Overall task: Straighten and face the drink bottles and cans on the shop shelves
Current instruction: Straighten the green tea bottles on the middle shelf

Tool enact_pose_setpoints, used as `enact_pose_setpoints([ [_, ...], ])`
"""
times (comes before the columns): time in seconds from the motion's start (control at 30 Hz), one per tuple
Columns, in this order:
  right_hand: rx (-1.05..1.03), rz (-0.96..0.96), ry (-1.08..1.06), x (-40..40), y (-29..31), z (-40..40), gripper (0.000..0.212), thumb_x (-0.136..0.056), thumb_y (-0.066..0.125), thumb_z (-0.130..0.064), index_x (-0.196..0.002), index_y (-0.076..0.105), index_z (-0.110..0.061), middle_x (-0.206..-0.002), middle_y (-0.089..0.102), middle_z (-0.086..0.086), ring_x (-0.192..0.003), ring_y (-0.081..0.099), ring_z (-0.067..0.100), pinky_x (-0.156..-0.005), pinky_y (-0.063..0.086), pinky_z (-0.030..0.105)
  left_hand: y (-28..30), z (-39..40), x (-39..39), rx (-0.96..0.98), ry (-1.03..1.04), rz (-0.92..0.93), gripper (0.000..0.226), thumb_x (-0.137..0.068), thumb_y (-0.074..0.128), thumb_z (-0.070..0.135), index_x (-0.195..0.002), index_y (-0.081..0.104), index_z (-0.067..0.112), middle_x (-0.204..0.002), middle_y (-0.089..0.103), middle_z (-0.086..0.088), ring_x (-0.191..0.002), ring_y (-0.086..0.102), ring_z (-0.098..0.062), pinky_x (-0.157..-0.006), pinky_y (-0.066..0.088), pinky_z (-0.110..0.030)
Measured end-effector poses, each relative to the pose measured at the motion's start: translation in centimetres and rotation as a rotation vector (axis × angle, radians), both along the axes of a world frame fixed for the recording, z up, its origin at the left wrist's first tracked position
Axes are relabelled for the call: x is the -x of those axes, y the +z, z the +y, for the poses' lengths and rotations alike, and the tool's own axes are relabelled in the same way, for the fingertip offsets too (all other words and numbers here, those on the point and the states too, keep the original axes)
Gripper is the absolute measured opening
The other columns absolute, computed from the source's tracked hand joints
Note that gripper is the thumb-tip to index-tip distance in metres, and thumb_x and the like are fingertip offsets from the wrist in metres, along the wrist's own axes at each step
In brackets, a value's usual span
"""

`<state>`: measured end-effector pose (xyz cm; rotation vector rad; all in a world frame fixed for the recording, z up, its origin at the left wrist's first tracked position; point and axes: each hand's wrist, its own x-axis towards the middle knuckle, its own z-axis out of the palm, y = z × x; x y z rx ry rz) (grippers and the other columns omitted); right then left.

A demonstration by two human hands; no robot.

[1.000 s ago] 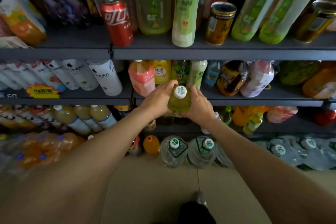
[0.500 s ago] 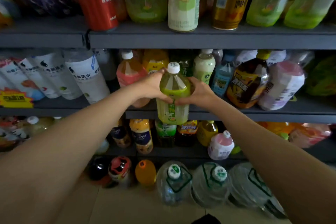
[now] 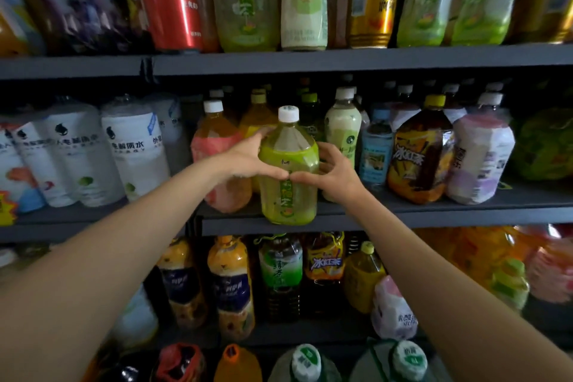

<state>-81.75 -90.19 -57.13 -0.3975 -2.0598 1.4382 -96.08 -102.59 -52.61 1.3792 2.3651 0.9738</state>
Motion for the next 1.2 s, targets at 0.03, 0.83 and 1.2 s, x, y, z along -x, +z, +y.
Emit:
enact_pose_setpoints([
  [0.03, 0.009, -0.007, 0.011, -0.3, 0.3, -0.2, 0.086, -0.067, 0.082, -0.015, -0.140, 0.035, -0.011, -0.139, 0.046, 0.006, -0.122, 0.047, 0.016, -0.092, 0.042, 0.024, 0.1, -0.2, -0.4, -0.011, -0.006, 0.004, 0.102, -0.068, 0.081, 0.024, -0.147, 0.016, 0.019, -0.149, 0.031, -0.003, -0.135, 0.032, -0.018, -0.111, 0.029, -0.029],
  [0.83, 0.023, 0.569, -0.061, 4.1, 22.2, -8.1, 0.076, -0.065, 0.084, -0.032, -0.127, 0.046, -0.010, -0.112, 0.061, 0.002, -0.101, 0.062, 0.018, -0.089, 0.054, 0.039, 13.6, -5.5, -2.6, -0.817, 0.198, 0.279, 0.089, -0.076, 0.074, 0.035, -0.145, 0.021, 0.017, -0.143, 0.039, -0.001, -0.126, 0.040, -0.010, -0.105, 0.034, -0.025],
  [1.2, -0.696, 0.404, -0.387, 6.8, 19.9, -7.9, 0.061, -0.094, 0.051, -0.007, -0.147, 0.024, -0.017, -0.155, 0.019, 0.009, -0.141, 0.024, 0.022, -0.110, 0.027, 0.030, 11.7, -3.1, -1.8, -0.650, 0.438, 0.437, 0.091, -0.085, 0.064, 0.033, -0.149, 0.000, 0.027, -0.138, 0.034, -0.015, -0.125, 0.037, -0.031, -0.102, 0.037, -0.040],
])
